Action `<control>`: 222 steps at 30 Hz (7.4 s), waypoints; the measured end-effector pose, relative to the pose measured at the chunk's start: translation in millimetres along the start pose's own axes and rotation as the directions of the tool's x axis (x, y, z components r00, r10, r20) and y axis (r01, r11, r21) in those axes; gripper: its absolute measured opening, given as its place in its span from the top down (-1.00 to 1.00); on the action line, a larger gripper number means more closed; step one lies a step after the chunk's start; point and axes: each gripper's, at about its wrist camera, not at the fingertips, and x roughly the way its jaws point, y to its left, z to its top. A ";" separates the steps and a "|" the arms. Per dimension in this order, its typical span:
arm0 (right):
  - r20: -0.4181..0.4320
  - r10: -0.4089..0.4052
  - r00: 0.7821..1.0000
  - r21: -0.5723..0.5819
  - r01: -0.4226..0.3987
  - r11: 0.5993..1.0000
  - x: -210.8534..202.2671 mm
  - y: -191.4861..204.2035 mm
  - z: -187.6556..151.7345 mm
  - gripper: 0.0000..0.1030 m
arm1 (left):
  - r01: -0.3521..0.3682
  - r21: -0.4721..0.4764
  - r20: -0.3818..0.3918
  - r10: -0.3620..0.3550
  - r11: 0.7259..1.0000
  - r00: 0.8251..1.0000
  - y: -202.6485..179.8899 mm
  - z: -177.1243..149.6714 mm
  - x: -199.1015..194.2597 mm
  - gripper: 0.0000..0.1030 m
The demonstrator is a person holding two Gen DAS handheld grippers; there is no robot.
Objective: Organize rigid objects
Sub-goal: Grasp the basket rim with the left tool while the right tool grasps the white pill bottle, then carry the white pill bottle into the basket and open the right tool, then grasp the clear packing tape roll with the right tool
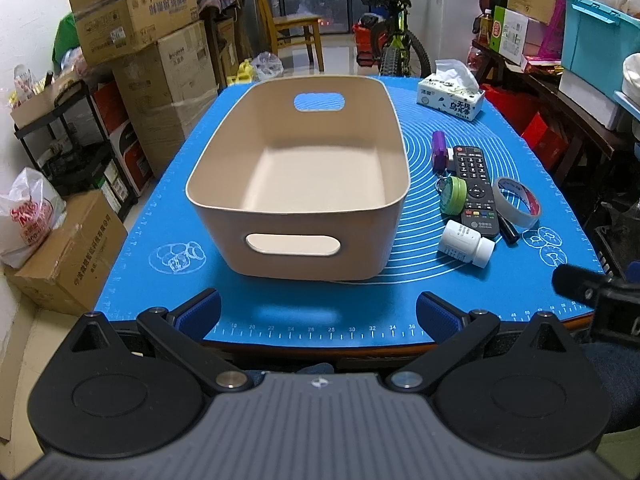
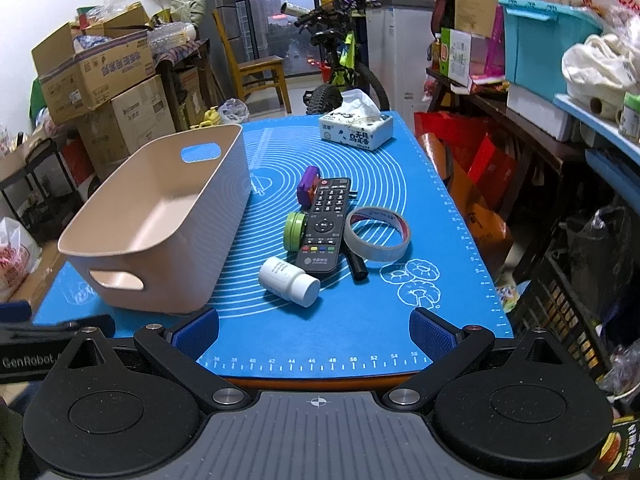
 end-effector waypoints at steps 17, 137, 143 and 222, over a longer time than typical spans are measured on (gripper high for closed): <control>0.046 0.017 0.999 -0.025 -0.015 1.000 32.0 7.9 63.4 -0.95 | -0.099 -0.032 0.041 0.101 0.995 0.994 55.6 79.4 16.0 -0.99; -0.419 0.003 0.908 -0.401 -0.188 0.897 255.7 212.0 110.2 0.21 | 0.114 -0.058 -0.266 -0.125 0.992 0.956 127.2 108.1 176.9 0.95; -0.468 -0.002 0.884 -0.401 -0.210 0.892 262.6 217.1 108.6 0.16 | 0.111 -0.056 -0.265 -0.122 0.992 0.956 126.2 108.0 176.8 0.95; -0.148 0.093 0.985 0.070 -0.084 0.994 206.2 -56.9 87.9 0.68 | 0.112 -0.059 -0.267 -0.124 0.992 0.956 125.7 108.4 177.1 0.94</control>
